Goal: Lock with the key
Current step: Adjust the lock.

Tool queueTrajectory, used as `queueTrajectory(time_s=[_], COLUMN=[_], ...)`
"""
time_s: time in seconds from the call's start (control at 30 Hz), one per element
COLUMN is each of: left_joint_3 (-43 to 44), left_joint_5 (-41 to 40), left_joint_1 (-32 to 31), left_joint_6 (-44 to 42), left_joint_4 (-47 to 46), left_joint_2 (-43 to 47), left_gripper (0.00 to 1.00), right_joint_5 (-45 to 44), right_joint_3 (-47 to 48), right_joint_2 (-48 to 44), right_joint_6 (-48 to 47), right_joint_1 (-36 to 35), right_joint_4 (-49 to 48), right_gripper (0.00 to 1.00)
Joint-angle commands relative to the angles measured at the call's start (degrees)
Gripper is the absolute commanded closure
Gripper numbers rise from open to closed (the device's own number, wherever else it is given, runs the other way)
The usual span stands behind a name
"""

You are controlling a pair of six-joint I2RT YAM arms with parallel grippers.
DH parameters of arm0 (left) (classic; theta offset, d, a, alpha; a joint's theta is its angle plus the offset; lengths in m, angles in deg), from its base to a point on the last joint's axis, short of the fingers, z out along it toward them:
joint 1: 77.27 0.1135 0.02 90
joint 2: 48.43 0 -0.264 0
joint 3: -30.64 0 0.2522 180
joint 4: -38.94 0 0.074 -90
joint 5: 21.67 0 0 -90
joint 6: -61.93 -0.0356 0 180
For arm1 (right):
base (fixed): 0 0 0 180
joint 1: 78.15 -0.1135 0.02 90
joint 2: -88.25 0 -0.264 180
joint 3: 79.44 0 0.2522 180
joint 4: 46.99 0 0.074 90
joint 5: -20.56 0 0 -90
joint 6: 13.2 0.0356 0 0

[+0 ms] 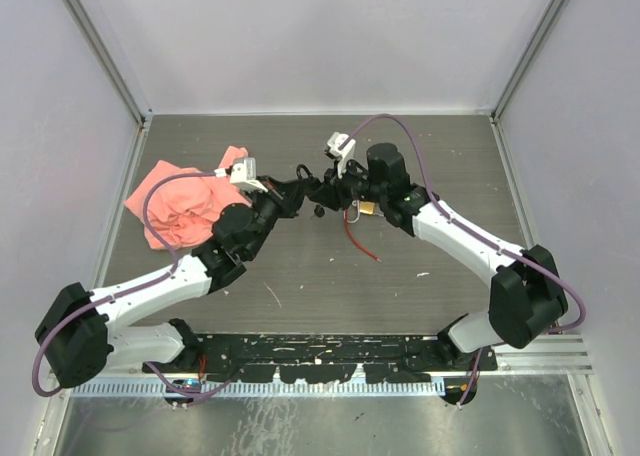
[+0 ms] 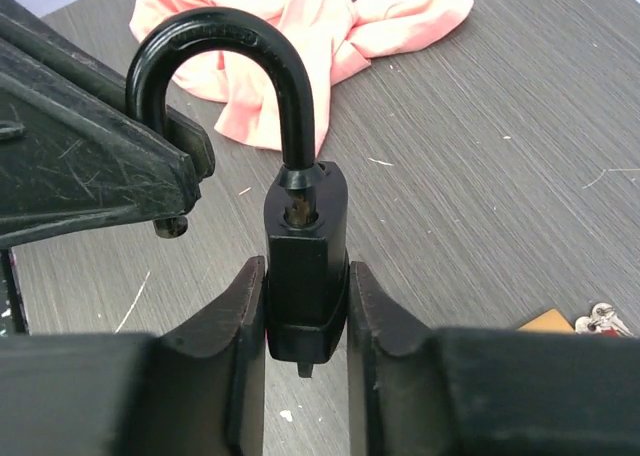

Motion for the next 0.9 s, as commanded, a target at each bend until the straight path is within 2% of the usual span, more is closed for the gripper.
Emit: queueTrajectory(time_s=[0.0,0.07,0.2,0.3,0.37,0.43,0.53,0.6,0.67,0.73,0.87], left_joint_3=[2.5,1.1,-3.0,-5.7,-7.0,-6.9,-3.2,-0.4,3.3,6.1,10.3], left_joint_5=[2.7,3.8,11.9,22.3,29.1,36.7,53.1,62.6,68.4,71.5,70.0], left_joint_1=[-0.5,-0.3,1.3,4.4,8.8,14.3,23.1,26.6,27.4,27.1,25.7], left_joint_6=[2.2,1.9,2.3,4.1,8.1,12.3,17.5,20.7,21.7,20.3,16.3], left_joint_4=[-10.2,-10.2,-13.8,-15.7,-12.9,-5.3,7.3,8.8,10.3,12.7,18.0], left_joint_2=[3.0,3.8,4.8,5.6,7.7,10.2,11.4,9.8,7.6,5.9,4.4], left_gripper=[0.97,0.84,0.58,0.38,0.24,0.15,0.13,0.15,0.17,0.18,0.18], right_joint_5=[7.4,13.4,26.7,31.3,33.4,34.5,34.3,31.3,28.3,25.6,19.9], right_joint_3=[3.2,3.4,3.6,4.7,5.9,8.6,15.6,18.1,19.6,19.9,18.8], right_joint_2=[-2.8,-3.7,-5.0,-5.7,-5.8,-5.1,-2.1,-0.5,0.6,1.0,0.5], right_joint_6=[-3.0,-1.6,0.7,-3.1,-7.1,-12.6,-27.7,-33.7,-37.6,-38.4,-38.2], right_joint_1=[1.5,4.8,11.0,12.2,12.7,13.2,13.3,13.0,12.4,11.5,9.2], right_joint_4=[-0.6,-0.4,0.3,6.1,11.2,18.9,37.9,44.0,47.9,48.6,46.7], right_gripper=[0.91,0.98,0.99,0.99,0.99,0.99,0.99,0.99,0.99,0.99,0.99])
